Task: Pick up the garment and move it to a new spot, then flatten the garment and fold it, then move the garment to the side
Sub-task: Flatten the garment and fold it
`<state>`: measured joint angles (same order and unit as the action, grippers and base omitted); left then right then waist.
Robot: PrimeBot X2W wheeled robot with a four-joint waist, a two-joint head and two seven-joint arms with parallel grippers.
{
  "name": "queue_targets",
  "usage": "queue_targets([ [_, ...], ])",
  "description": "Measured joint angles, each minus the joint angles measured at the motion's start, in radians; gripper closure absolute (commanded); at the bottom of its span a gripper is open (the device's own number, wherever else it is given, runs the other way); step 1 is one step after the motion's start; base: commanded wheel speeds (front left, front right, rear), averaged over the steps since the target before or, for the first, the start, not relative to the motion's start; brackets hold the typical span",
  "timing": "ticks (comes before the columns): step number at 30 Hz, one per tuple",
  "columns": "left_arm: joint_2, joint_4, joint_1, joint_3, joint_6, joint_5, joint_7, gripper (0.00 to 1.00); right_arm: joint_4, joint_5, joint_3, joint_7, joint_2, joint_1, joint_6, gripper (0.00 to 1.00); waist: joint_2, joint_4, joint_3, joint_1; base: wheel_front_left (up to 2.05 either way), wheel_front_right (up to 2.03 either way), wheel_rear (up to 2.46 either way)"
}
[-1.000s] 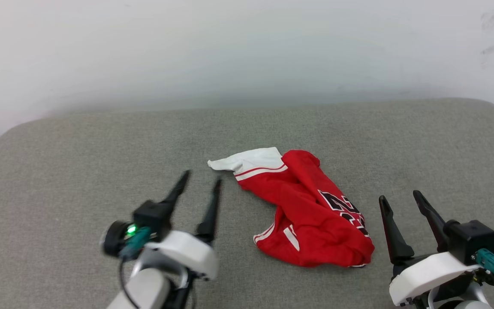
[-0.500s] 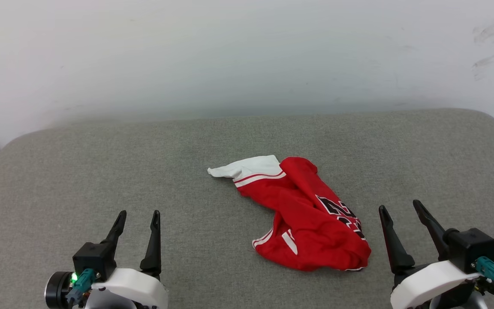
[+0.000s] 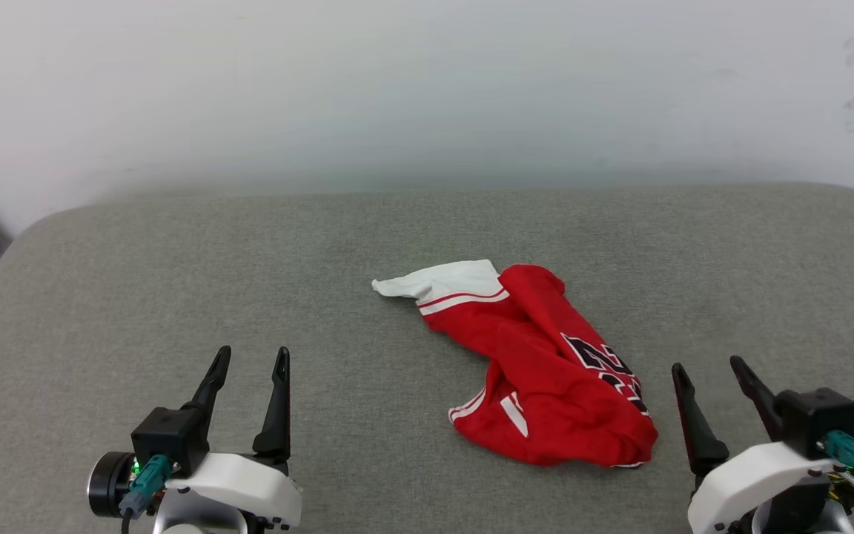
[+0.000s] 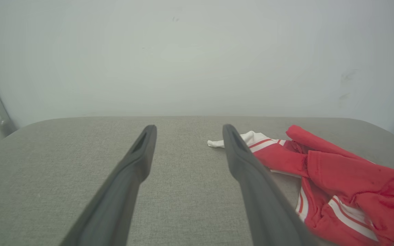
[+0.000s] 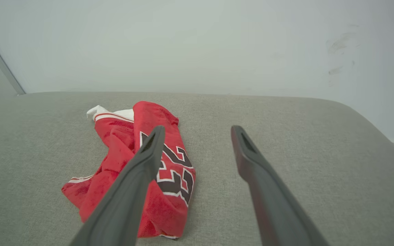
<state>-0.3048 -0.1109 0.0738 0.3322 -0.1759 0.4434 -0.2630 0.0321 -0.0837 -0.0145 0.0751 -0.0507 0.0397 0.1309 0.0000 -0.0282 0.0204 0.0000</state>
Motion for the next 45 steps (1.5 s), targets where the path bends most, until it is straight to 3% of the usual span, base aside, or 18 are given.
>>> queue_targets([
  [3, 0.016, 0.002, 0.008, -0.008, 0.006, -0.004, 0.000, 0.00, -0.032, -0.003, 0.018, 0.077, -0.004, -0.026, 0.000, 0.00, 0.0000, -0.027, -0.011, 0.0000, 0.00, 0.00, 0.00],
  [7, 0.042, 0.023, 0.020, -0.034, 0.009, -0.021, 0.000, 0.00, -0.062, -0.063, 0.098, 0.205, -0.068, -0.092, 0.000, 0.00, 0.0000, -0.058, -0.040, 0.0000, 0.00, 0.00, 0.00],
  [17, 0.103, 0.032, 0.065, -0.079, 0.063, -0.073, 0.000, 0.00, -0.134, -0.192, 0.401, 0.439, -0.234, -0.325, 0.000, 0.00, 0.0000, -0.133, -0.139, 0.0000, 0.00, 0.00, 0.00],
  [26, 0.152, -0.001, 0.093, -0.118, 0.114, -0.107, 0.000, 0.00, -0.292, -0.264, 0.485, 0.548, -0.274, -0.442, 0.000, 0.00, 0.0000, -0.170, -0.195, 0.0001, 0.00, 0.00, 0.00],
  [27, 0.156, -0.004, 0.094, -0.123, 0.118, -0.110, 0.000, 0.00, -0.302, -0.275, 0.485, 0.565, -0.273, -0.444, 0.000, 0.34, 0.0000, -0.170, -0.197, 0.0000, 0.00, 0.00, 0.00],
  [28, 0.159, -0.007, 0.095, -0.127, 0.123, -0.115, 0.000, 0.00, -0.308, -0.285, 0.487, 0.581, -0.273, -0.445, 0.000, 0.88, 0.0000, -0.170, -0.198, 0.0001, 0.00, 0.00, 0.00],
  [29, 0.161, -0.010, 0.095, -0.133, 0.125, -0.118, 0.000, 0.00, -0.310, -0.293, 0.487, 0.587, -0.273, -0.447, 0.000, 1.00, 0.0000, -0.169, -0.199, 0.0001, 0.00, 0.00, 0.00],
  [34, 0.177, -0.021, 0.094, -0.158, 0.143, -0.135, 0.000, 0.00, -0.272, -0.282, 0.475, 0.523, -0.272, -0.494, 0.000, 1.00, 0.0000, -0.150, -0.194, 0.0001, 0.00, 0.00, 0.00],
  [39, 0.182, -0.026, 0.093, -0.181, 0.159, -0.154, 0.000, 0.00, -0.228, -0.248, 0.388, 0.450, -0.254, -0.509, 0.000, 1.00, 0.0000, -0.115, -0.182, 0.0001, 0.00, 0.00, 0.00],
  [45, 0.184, -0.026, 0.085, -0.196, 0.174, -0.170, 0.000, 0.00, -0.165, -0.206, 0.133, 0.382, -0.221, -0.457, 0.000, 1.00, 0.0000, -0.062, -0.167, 0.0001, 0.00, 0.00, 0.00],
])
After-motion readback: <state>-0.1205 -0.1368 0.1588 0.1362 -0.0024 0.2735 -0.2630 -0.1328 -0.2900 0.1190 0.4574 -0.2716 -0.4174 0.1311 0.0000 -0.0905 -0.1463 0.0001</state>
